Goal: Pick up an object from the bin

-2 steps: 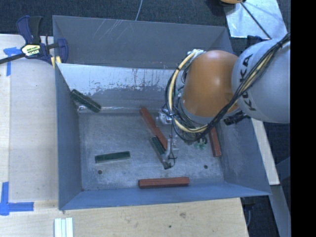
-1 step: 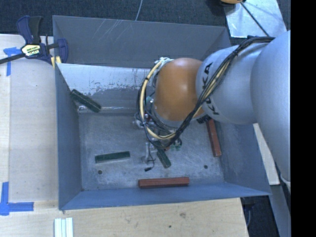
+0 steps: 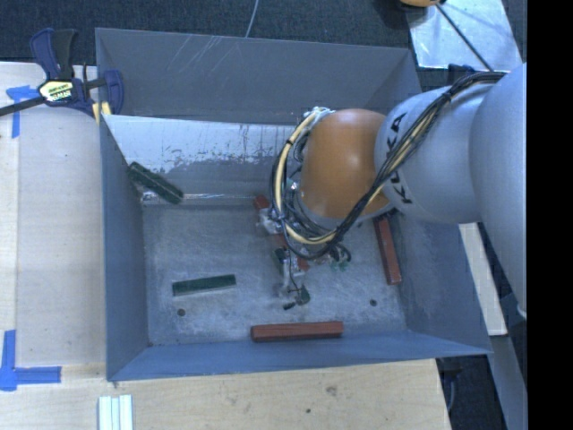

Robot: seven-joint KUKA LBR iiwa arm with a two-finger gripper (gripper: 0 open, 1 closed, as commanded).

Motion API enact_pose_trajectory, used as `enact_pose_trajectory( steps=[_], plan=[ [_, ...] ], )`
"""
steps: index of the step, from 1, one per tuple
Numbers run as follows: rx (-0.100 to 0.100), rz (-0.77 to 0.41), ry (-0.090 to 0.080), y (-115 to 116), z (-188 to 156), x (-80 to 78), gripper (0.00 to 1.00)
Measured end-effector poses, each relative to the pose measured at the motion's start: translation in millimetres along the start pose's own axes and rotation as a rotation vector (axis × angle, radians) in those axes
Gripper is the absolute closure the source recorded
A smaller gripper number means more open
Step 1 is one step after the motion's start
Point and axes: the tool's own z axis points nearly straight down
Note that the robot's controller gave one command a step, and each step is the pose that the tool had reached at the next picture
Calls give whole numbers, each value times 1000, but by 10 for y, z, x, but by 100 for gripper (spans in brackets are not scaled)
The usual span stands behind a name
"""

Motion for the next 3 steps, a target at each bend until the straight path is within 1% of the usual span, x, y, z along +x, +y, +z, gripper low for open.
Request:
enact_pose_trajectory(
  steps=[1, 2, 3],
  plan=[
    [4, 14, -3, -305, 74, -188, 0],
    [-2, -37, -1, -670, -179, -72, 0],
    [7, -68, -10, -847, -121, 180, 0]
  ],
)
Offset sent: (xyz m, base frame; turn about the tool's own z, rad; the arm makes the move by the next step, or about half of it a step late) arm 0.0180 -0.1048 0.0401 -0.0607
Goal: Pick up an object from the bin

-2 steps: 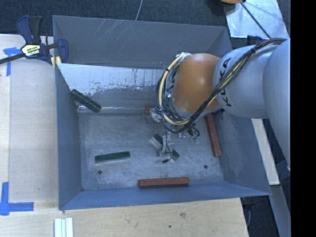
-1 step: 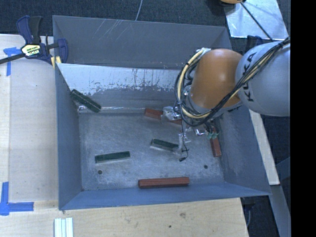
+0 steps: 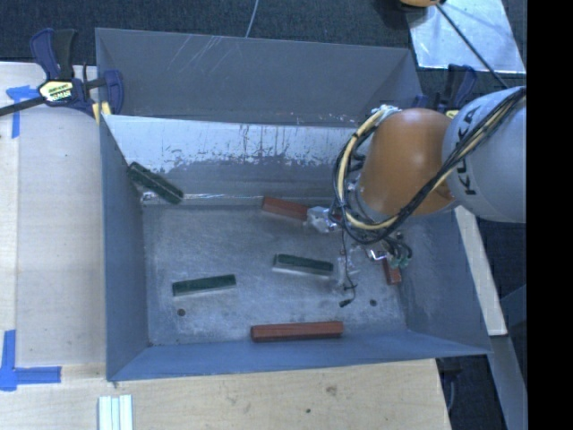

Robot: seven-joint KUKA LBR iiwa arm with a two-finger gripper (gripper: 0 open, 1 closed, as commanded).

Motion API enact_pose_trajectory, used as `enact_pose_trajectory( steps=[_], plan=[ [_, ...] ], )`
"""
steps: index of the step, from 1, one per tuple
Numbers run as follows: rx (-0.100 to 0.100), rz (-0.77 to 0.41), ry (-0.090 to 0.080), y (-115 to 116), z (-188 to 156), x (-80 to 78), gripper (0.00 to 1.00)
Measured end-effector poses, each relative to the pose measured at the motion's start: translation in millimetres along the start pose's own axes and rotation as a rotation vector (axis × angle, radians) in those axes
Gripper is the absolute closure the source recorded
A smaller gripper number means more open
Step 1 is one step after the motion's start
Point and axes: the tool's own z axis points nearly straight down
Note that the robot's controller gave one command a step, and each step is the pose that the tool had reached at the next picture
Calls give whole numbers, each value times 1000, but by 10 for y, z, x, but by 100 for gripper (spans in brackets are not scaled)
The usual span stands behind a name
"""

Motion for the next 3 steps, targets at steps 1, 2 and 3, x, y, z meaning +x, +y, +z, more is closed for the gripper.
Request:
enact_pose_trajectory(
  steps=[1, 2, 3],
  plan=[
    [-7, 6, 7, 318, 193, -100, 0],
    [-7, 10, 3, 351, 182, -204, 100],
    [-7, 10, 3, 350, 180, -205, 100]
  ],
)
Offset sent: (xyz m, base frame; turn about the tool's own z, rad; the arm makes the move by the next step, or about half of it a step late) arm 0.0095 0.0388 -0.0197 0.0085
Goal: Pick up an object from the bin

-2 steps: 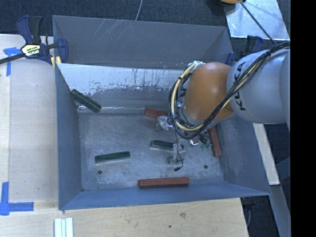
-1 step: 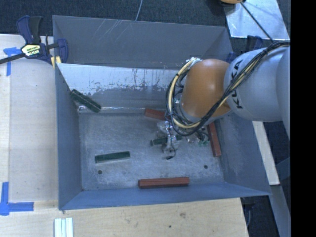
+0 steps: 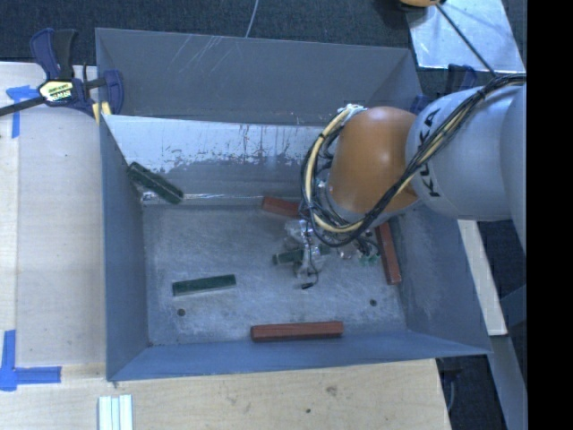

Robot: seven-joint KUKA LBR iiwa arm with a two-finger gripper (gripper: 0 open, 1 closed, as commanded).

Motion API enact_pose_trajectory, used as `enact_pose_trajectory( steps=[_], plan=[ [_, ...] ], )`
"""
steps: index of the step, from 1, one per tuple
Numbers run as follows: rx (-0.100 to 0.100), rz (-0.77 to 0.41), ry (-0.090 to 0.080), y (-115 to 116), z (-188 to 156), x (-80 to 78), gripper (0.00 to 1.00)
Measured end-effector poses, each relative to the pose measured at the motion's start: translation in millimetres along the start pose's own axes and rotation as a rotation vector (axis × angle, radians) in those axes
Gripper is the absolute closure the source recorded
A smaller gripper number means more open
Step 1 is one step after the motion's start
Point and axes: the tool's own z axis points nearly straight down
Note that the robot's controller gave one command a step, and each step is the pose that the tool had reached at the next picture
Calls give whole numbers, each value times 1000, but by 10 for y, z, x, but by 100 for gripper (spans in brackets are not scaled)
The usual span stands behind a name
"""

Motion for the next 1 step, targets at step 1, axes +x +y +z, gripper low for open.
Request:
enact_pose_trajectory(
  steps=[1],
  plan=[
    [1, 14, 2, 206, -1332, 93, 100]
  ],
)
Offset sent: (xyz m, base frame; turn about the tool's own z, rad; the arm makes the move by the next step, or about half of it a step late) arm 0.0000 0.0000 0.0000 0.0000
